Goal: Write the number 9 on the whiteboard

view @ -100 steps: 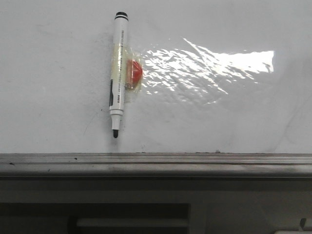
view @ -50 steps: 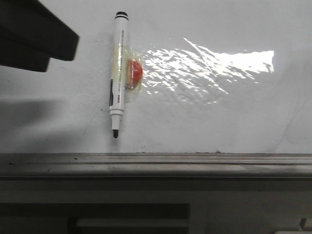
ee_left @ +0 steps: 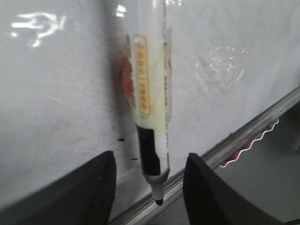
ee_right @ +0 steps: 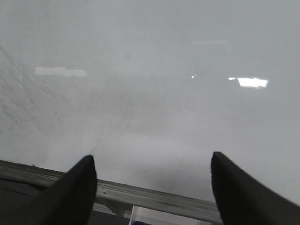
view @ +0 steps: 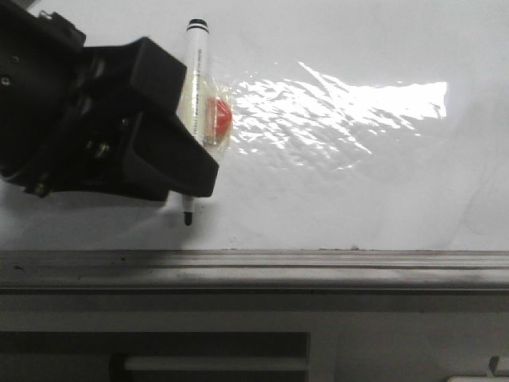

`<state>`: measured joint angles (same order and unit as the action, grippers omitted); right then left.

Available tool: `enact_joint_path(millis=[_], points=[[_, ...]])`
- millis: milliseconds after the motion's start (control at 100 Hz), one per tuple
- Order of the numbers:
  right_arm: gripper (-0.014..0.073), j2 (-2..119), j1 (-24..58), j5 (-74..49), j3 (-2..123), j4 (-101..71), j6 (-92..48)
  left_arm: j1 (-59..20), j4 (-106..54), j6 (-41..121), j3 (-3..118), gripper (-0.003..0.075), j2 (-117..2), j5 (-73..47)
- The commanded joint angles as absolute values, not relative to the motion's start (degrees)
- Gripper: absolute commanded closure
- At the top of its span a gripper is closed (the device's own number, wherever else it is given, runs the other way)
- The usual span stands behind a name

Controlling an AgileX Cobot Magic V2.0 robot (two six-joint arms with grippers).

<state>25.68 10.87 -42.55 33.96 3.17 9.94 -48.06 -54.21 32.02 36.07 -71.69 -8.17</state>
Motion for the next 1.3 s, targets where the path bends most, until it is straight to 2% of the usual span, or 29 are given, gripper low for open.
enact_joint_path(millis=[0, 100, 260, 450, 520, 700, 920, 1160, 1230, 1290], points=[[0.0142, 26.50, 10.87, -38.18, 35.83, 4.09, 9.09, -48.27, -55.79, 31.58, 37.88, 0.0555, -71.51, -5.49], [0.0142, 26.50, 11.24, -37.89, 36.13, 1.28, 4.71, -48.27, -55.77, 31.58, 37.98, 0.0744, -71.51, -5.04], [0.0142, 26.50, 14.94, -35.91, 38.21, -11.17, -11.79, -49.20, -53.14, 36.02, 39.59, 0.0741, -69.77, -8.48], [0.0142, 28.52, 21.76, -37.75, 39.82, -35.92, -44.50, -56.05, -46.12, 63.86, 41.19, 0.0741, -63.95, -21.57], [0.0142, 30.35, 24.19, -39.31, 39.82, -41.89, -51.82, -58.11, -45.73, 69.99, 41.19, 0.0741, -62.68, -24.58], [0.0142, 36.88, 27.79, -39.88, 39.82, -46.83, -54.95, -58.92, -45.84, 70.28, 41.19, 0.0741, -62.25, -23.39], [0.0142, 44.22, 30.29, -39.94, 39.82, -60.33, -67.44, -58.92, -45.84, 70.28, 41.19, 0.0741, -62.25, -22.75], [0.0144, 50.50, 30.36, -39.87, 39.82, -62.02, -68.16, -58.92, -46.31, 70.28, 41.19, 0.0741, -62.25, -22.75], [0.0181, 51.28, 30.36, -40.25, 39.82, -62.70, -68.49, -58.92, -46.59, 70.28, 41.19, 0.0741, -62.25, -22.75], [0.0258, 51.82, 30.36, -41.13, 39.82, -63.23, -68.73, -58.92, -46.64, 70.28, 41.19, 0.0741, -62.25, -22.75]])
